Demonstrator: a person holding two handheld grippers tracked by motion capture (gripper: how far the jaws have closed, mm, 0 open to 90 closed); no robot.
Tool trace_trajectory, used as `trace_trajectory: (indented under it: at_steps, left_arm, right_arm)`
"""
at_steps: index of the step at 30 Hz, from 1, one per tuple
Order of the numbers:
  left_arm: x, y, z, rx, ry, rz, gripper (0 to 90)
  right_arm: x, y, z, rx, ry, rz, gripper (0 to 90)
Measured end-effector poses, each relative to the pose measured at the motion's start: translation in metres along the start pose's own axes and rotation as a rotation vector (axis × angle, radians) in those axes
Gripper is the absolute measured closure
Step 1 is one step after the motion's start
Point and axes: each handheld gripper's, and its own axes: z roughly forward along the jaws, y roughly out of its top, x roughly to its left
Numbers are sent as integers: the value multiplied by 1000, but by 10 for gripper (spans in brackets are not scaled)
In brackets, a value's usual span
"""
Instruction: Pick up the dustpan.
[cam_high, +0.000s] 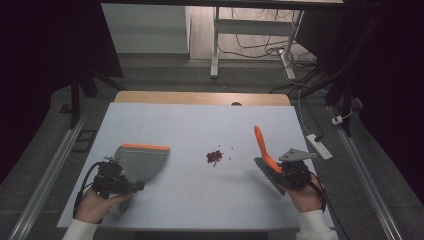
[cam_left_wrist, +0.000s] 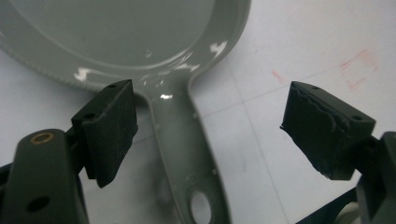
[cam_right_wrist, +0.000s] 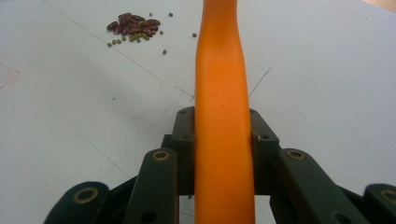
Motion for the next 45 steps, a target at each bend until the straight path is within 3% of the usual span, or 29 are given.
trace_trajectory:
  at_steps: [9,17,31,41,45]
  left_arm:
    - [10,-2,13,33,-16,-36,179]
    - [14,-2,19,24,-7,-58,216]
    - [16,-1,30,18,8,-93,390]
    - [18,-1,30,13,-6,-119,547]
    - [20,-1,30,6,-16,-133,563]
  right_arm:
    - [0,0,1,2,1,-1,704]
    - [1,-1,2,7,2,-6,703]
    - [2,-1,4,16,-2,-11,703]
    - [2,-1,3,1,3,-9,703]
    - [1,-1,2,1,3,-3,703]
